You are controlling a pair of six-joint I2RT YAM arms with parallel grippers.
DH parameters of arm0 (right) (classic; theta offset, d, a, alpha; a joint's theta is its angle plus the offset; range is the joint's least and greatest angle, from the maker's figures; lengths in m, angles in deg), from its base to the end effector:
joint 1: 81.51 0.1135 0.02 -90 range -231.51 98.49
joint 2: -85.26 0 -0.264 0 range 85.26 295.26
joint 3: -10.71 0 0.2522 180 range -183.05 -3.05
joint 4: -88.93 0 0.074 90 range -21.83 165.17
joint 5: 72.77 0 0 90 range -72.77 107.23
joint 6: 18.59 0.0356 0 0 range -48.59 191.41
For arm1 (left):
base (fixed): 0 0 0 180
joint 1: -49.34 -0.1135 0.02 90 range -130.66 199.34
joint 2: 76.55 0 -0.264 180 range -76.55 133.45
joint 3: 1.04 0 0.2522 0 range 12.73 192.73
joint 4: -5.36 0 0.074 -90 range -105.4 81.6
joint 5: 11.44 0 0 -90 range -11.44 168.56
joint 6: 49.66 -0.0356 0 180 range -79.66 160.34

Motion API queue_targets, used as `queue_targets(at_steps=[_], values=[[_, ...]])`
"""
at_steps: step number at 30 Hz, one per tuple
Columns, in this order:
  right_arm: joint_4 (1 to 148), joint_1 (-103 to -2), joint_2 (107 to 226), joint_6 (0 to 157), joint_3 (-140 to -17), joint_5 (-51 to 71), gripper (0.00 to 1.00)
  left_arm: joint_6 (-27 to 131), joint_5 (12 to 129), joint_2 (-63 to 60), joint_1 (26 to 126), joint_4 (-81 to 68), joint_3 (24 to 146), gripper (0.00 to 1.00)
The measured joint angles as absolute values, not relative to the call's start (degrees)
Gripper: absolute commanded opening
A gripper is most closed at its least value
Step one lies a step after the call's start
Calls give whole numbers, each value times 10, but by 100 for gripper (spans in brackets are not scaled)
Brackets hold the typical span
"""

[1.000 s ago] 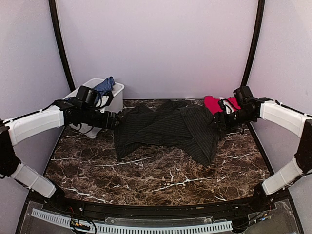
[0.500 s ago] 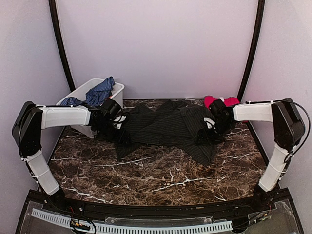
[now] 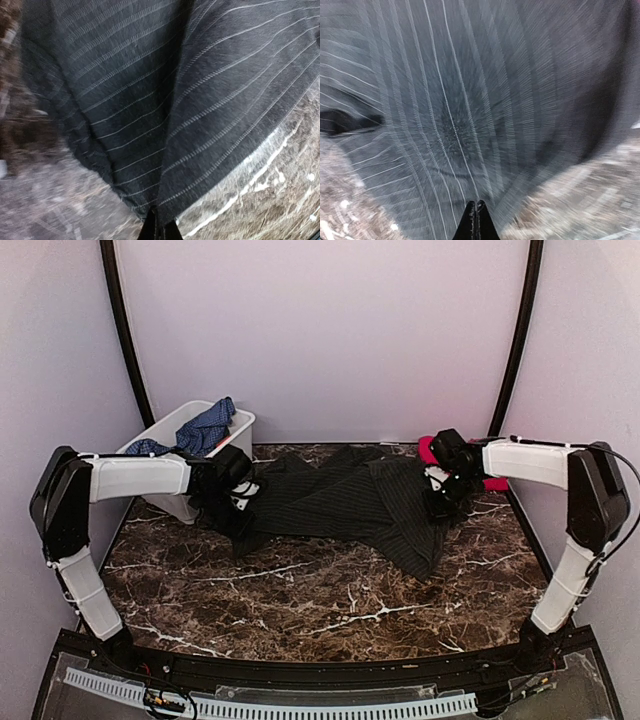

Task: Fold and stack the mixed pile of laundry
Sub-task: Flatten out the crumpled shirt at the center of the board.

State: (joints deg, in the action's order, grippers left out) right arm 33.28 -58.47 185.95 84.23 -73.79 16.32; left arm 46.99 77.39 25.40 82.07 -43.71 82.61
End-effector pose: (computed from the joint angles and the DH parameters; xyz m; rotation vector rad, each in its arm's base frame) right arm 0.3176 0.1357 0.1985 -0.2566 2.8289 0.1612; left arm 0.2993 -0.1932 0.1914 0.6302 2.6960 -0.2133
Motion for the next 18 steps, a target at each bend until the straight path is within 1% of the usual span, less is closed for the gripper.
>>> queue_targets(at_steps=[6,7,9,10,11,12,18], values=[[279,-586,1724,824,-812,189,0,394,848,127,853,-488,850,0],[274,-586,1702,822,-821,189,5,386,852,110,865,-492,850,0],[267,-586,1675,819,-828,185,33,370,855,76,880,-501,850,0],[262,-586,1669,819,-827,179,43,363,855,64,888,-507,850,0],[258,-586,1668,820,-823,170,49,357,857,57,895,-513,850,0],[259,-586,1671,822,-812,156,53,351,862,55,904,-520,850,0],[270,-576,1744,831,-716,83,56,335,913,108,947,-551,850,0]])
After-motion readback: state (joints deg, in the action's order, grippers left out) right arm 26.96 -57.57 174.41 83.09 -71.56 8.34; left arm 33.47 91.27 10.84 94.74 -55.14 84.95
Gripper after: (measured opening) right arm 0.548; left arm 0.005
